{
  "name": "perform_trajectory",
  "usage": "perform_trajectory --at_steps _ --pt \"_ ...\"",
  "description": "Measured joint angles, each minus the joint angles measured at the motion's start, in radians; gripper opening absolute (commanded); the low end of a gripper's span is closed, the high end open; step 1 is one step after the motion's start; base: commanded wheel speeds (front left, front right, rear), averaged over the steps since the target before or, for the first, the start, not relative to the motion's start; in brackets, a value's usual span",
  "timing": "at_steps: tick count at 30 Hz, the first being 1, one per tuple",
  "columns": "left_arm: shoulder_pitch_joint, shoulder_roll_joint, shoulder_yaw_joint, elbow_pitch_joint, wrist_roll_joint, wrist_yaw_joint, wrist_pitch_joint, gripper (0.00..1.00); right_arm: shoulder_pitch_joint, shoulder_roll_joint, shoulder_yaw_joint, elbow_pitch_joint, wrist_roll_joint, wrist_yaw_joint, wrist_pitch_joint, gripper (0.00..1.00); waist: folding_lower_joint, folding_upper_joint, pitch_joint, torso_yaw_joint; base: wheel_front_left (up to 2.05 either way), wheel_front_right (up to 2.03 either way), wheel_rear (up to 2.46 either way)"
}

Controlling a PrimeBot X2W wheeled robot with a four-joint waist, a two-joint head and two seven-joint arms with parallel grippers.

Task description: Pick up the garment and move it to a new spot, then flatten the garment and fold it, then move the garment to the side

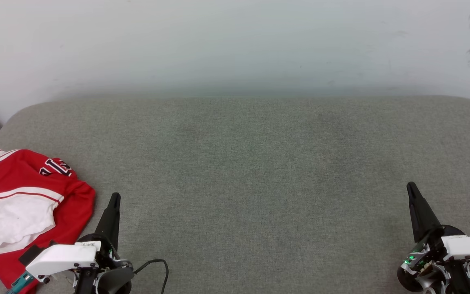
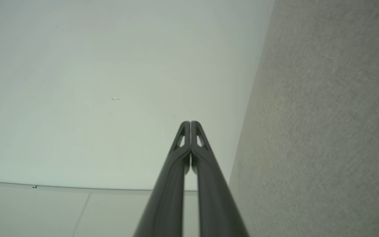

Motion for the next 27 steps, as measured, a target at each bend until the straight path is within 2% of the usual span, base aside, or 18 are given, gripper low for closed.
perform_trajectory --at_steps 25,26,27 --pt "0.0 0.0 0.0 0.0 0.0 0.0 0.0 0.0 0.0 0.0 0.0 0.0 0.0 0.0 0.0 0.0 0.0 0.0 0.0 0.0 0.0 0.0 0.0" --pt "0.003 0.0 -0.001 0.006 0.0 0.0 0.0 1.0 0.003 0.0 0.0 0.006 0.0 0.0 0.0 1.0 0.0 0.0 0.0 0.0 0.0 0.0 0.0" --pt "0.009 -0.001 -0.002 0.014 0.0 0.0 0.0 1.0 0.011 0.001 0.001 0.014 0.0 0.0 0.0 1.0 0.0 0.0 0.0 0.0 0.0 0.0 0.0"
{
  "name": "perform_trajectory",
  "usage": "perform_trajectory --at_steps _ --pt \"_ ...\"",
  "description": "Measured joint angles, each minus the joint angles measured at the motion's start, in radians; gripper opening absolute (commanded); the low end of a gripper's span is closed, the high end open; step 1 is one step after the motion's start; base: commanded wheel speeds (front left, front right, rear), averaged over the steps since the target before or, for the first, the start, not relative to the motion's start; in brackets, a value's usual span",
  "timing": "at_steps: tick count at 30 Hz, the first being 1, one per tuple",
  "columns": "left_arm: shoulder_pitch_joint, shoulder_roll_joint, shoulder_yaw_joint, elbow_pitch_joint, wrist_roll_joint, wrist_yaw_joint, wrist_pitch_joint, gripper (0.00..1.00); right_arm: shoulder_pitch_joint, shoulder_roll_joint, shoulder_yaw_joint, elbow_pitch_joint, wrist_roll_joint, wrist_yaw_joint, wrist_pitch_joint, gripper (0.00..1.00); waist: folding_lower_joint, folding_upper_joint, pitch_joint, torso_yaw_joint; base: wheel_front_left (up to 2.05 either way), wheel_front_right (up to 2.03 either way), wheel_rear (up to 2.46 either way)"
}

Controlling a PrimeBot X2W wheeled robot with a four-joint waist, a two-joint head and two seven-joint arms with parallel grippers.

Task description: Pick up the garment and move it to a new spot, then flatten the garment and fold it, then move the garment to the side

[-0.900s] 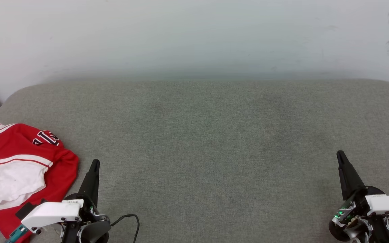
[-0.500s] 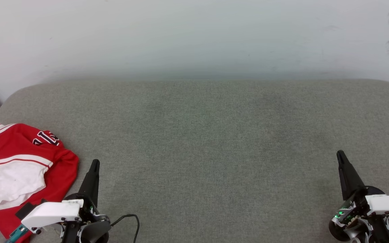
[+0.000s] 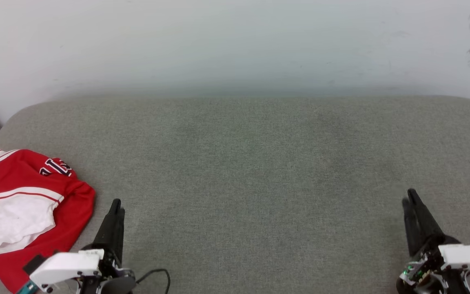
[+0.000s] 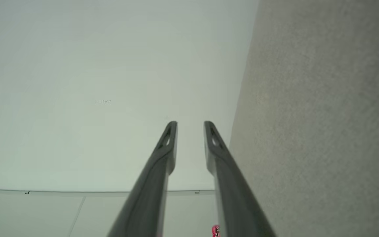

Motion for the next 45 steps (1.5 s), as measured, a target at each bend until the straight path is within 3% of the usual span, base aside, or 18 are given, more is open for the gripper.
perform_trajectory --at_steps 18,20,32,45 --pt "0.02 -0.002 -0.075 -0.028 0.073 0.0 -0.079 1.0 0.033 -0.005 0.044 -0.037 -0.049 0.0 -0.066 1.0 0.0 0.0 0.001 0.0 0.0 0.0 0.0" --pt "0.014 -0.002 -0.084 -0.053 0.212 0.0 -0.104 1.0 0.033 -0.029 0.061 -0.052 -0.163 0.0 -0.103 1.0 0.0 0.0 -0.001 0.001 0.0 0.0 0.0" --pt "0.011 -0.001 -0.131 -0.083 0.526 0.021 -0.15 1.0 0.039 -0.03 0.04 -0.104 -0.566 0.0 -0.148 1.0 0.0 0.0 -0.004 0.0 0.0 0.0 0.0" --pt "0.009 0.002 -0.18 -0.078 0.813 0.047 -0.194 1.0 0.062 -0.021 0.051 -0.162 -0.864 0.0 -0.157 1.0 0.0 0.0 -0.007 0.001 0.0 0.0 0.0"
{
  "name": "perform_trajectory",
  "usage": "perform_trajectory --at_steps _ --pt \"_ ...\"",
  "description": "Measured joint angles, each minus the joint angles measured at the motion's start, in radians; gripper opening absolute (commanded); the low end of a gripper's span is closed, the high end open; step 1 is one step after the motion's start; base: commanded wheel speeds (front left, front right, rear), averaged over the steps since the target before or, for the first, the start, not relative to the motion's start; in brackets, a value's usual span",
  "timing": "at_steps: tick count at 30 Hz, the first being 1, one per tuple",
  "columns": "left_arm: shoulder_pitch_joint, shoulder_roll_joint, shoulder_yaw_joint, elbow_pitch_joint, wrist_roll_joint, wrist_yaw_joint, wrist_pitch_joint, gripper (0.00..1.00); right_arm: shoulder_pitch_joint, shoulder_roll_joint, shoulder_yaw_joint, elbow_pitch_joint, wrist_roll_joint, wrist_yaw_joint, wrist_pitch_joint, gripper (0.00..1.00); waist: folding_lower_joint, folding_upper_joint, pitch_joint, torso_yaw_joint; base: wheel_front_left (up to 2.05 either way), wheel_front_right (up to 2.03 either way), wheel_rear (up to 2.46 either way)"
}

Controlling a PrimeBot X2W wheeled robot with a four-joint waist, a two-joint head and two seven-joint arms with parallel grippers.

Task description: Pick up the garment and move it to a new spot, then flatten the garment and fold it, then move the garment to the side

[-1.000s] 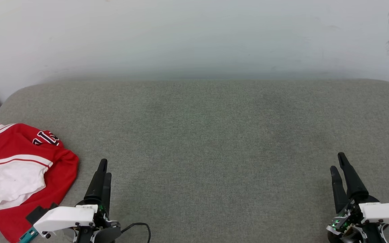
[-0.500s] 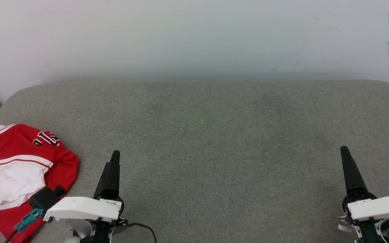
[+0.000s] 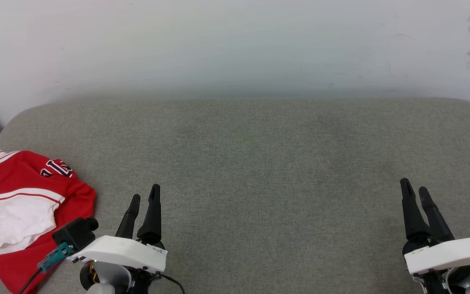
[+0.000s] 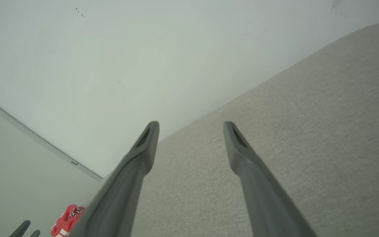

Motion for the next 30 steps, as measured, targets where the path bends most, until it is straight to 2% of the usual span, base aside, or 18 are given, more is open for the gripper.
perform_trajectory --at_steps 14,30 --pt "-0.005 0.013 -0.051 -0.012 0.21 0.037 -0.043 1.0 0.021 0.006 0.008 -0.076 -0.206 0.0 -0.001 1.0 0.0 0.0 0.0 0.005 0.0 0.0 0.0" --pt "-0.01 0.027 -0.094 -0.014 0.377 0.071 -0.084 1.0 0.043 0.015 -0.005 -0.121 -0.377 0.0 0.021 1.0 0.0001 0.0 -0.003 0.008 0.0 0.0 0.0"
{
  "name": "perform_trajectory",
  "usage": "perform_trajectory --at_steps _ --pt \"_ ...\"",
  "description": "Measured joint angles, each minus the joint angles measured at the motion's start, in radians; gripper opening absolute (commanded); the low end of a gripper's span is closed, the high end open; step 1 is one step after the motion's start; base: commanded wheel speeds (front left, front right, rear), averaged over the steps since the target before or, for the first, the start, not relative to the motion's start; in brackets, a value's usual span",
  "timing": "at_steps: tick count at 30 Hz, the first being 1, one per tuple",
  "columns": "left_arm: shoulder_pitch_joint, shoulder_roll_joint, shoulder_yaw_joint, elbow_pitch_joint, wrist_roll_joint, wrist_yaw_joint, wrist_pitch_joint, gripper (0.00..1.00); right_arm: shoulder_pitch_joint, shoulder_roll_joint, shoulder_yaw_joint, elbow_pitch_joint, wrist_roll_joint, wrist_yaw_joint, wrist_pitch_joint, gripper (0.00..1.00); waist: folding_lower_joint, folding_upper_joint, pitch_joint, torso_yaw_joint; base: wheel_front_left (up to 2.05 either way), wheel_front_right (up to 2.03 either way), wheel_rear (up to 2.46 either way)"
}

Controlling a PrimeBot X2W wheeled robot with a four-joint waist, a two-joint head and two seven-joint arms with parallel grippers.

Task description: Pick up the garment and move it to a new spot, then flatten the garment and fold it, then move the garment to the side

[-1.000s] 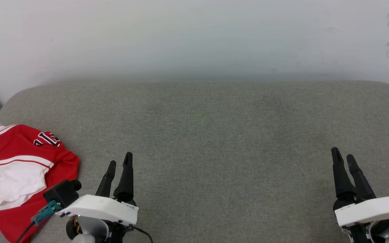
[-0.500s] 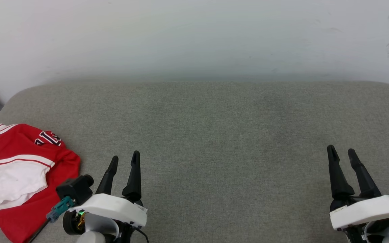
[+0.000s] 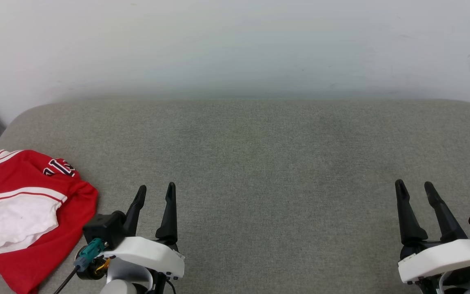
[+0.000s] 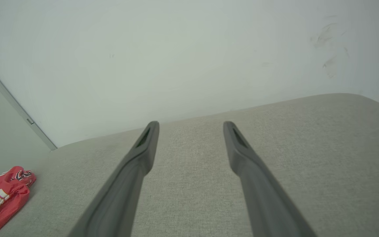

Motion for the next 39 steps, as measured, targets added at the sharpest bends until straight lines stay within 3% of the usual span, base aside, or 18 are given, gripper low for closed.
perform_trajectory --at_steps 39 --pt "0.0 -0.009 -0.047 0.042 0.297 0.03 -0.082 1.0 0.026 0.006 -0.018 -0.038 -0.254 0.0 -0.012 1.0 -0.0001 0.0 -0.013 -0.001 0.0 0.0 0.0"
